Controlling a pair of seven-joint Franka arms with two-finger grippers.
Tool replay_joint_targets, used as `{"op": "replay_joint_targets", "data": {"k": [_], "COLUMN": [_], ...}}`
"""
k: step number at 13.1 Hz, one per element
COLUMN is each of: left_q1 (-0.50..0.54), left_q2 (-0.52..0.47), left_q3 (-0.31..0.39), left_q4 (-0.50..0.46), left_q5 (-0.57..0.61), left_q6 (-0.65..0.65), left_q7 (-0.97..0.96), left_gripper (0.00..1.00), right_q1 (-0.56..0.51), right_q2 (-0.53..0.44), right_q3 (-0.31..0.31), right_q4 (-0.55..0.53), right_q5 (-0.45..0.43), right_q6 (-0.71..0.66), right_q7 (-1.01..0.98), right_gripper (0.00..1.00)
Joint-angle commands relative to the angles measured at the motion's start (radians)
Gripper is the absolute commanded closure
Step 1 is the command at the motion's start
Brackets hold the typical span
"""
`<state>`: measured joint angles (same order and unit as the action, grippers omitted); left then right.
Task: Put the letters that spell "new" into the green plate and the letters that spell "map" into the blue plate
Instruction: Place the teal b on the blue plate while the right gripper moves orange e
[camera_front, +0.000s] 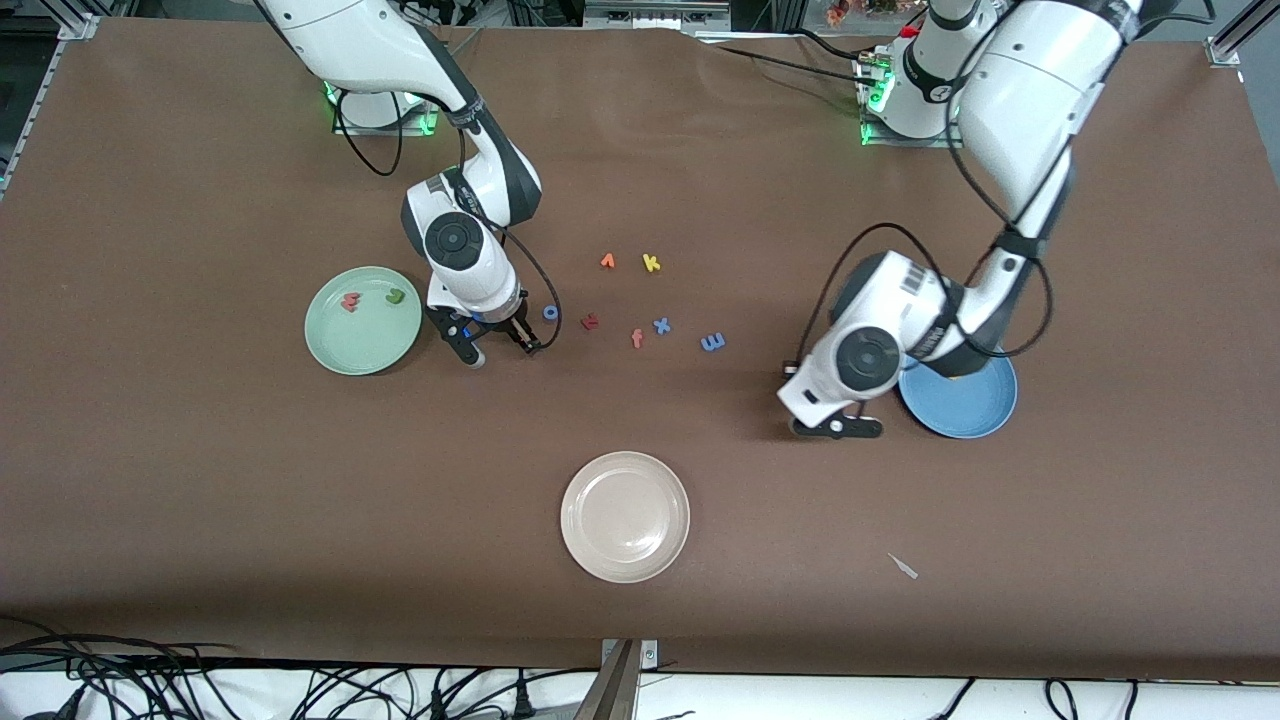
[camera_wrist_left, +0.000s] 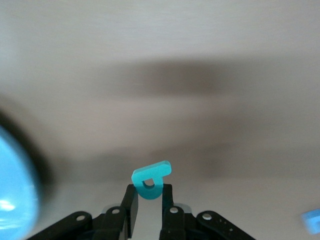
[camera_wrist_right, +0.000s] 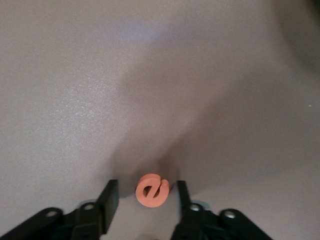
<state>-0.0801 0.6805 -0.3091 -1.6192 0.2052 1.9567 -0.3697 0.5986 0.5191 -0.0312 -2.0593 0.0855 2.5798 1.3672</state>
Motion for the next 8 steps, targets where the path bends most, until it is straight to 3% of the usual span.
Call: {"op": "replay_joint_targets", "data": {"k": [1,4,6,7,8], "left_q1": [0.103,0.218,0.275,0.298,0.302], "left_q2": [-0.029,-0.029,-0.022,-0.018,-0.012], "left_q3": [-0.012,-0.012,-0.008,-0.010,-0.010], "left_q4": [-0.007,-0.015,-0.018,-0.019,-0.022], "left_q5": [0.033,0.036,0.048,0.078,0.083], "left_q6": [-0.071,-0.073,-0.073,-0.071,-0.071], "left_q7": [0.231,0.472,0.607,0.659,0.670], "left_gripper": [0.86,0.86,0.86,0.80,0.50], "right_q1": [0.004,0.003,0.000,0.000,0.000], "right_q2": [0.018,0.013,-0.031,-0.057,-0.088], "right_q3": [-0.002,-0.004,-0.035,-0.059,-0.088], "right_q4": [0.016,0.021,0.039,0.056,0.059], "right_q5": [0.008,-0.009,-0.009,-0.009,-0.009], "right_q6": [-0.006,-0.010,-0.096,-0.168,-0.229], "right_q7": [0.007,-0.013,-0.084,-0.152,-0.234], "right_gripper": [0.65,0.84,0.85,0.85,0.85]}}
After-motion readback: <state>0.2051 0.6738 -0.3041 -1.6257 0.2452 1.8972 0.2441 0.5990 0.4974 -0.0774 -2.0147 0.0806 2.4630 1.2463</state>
